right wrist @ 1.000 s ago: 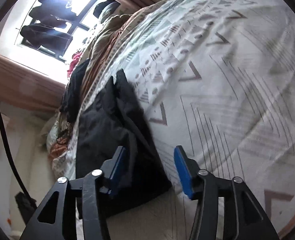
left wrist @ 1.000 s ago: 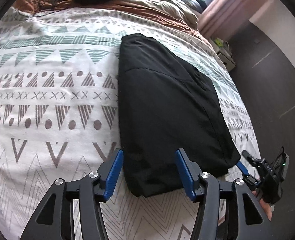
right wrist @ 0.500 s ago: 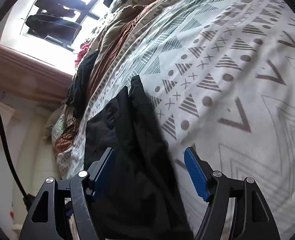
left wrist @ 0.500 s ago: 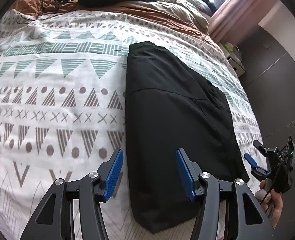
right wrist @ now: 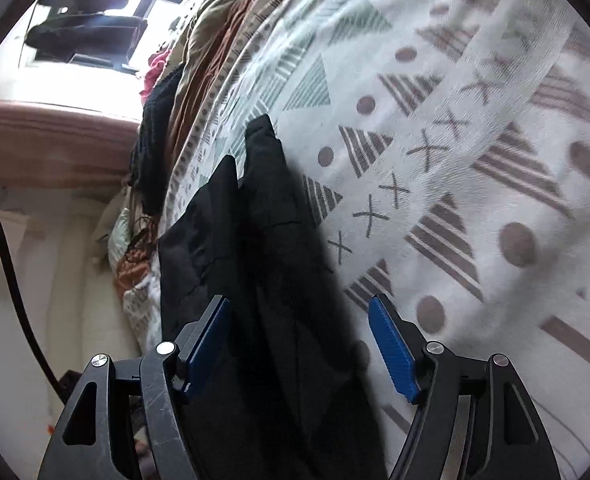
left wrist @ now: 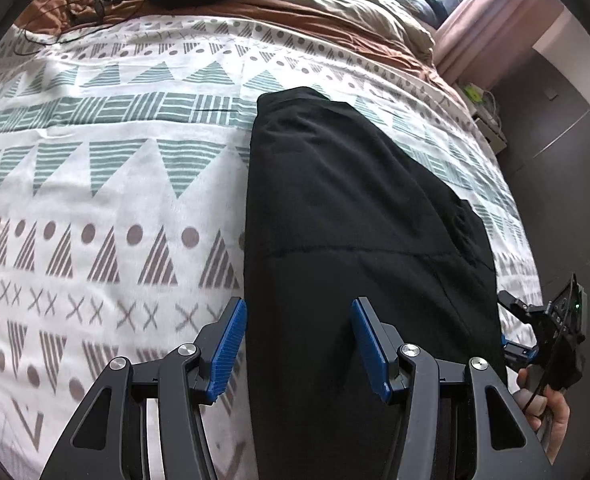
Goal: Fold large clothes
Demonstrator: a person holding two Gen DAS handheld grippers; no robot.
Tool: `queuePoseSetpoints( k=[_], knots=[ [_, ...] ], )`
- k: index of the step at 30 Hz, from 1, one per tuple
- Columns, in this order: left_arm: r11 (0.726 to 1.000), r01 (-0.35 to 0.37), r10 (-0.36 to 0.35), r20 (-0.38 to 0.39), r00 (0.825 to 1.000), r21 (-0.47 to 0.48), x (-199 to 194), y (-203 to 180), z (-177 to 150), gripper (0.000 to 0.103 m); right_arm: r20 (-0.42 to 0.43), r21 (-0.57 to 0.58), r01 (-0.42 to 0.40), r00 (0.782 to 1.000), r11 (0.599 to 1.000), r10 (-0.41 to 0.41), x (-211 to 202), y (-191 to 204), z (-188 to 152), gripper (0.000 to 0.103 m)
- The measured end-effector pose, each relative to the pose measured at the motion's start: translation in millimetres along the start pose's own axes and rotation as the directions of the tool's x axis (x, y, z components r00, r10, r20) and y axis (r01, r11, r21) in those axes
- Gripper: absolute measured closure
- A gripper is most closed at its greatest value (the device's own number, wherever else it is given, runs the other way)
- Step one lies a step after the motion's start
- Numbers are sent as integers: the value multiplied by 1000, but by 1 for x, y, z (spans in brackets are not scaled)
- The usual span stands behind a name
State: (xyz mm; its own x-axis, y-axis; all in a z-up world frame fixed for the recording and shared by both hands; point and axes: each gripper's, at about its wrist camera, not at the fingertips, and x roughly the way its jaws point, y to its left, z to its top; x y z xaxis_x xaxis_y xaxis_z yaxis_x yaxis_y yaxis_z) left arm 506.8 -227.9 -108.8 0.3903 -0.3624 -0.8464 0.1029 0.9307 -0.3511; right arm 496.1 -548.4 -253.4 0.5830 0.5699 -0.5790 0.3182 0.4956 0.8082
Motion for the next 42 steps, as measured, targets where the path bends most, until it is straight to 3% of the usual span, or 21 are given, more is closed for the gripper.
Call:
queuePoseSetpoints(
  k=[9, 14, 26, 28, 29, 30, 34, 38, 42],
  knots=[
    [1000, 7, -7, -18, 1000, -11, 30, 6, 27, 47, -67, 28, -75, 995, 997, 77, 28, 3, 25, 32],
    [1000, 10, -10, -20, 1000, -22, 41, 6, 41, 40, -99, 37, -132, 986, 991, 135, 43, 9, 31, 32],
    [999, 32, -34, -52, 998, -39, 72, 11, 64, 27, -115, -28, -89, 990, 996, 85, 72, 33, 40, 32],
    [997, 46, -50, -64, 997, -63, 77, 13, 64, 27, -107, -16, -87, 991, 996, 84, 71, 28, 41, 43],
    [996, 55, -61, -69, 996, -75, 78, 14, 64, 28, -108, 1, -87, 990, 996, 87, 72, 24, 41, 58],
    [995, 56, -61, -66, 996, -77, 77, 13, 64, 29, -112, 14, -104, 988, 995, 105, 74, 20, 40, 70],
    [1000, 10, -11, -45, 999, -25, 66, 1, 62, 49, -108, 11, -139, 984, 990, 140, 69, 18, 36, 83],
    [1000, -9, 9, -14, 1000, 12, 47, -10, 63, 69, -65, -46, -153, 987, 987, 150, 53, 40, 29, 88],
    [999, -6, 5, 43, 999, 40, 21, -21, 60, 77, -16, -110, -165, 986, 980, 164, 33, 64, 18, 89]
  ],
)
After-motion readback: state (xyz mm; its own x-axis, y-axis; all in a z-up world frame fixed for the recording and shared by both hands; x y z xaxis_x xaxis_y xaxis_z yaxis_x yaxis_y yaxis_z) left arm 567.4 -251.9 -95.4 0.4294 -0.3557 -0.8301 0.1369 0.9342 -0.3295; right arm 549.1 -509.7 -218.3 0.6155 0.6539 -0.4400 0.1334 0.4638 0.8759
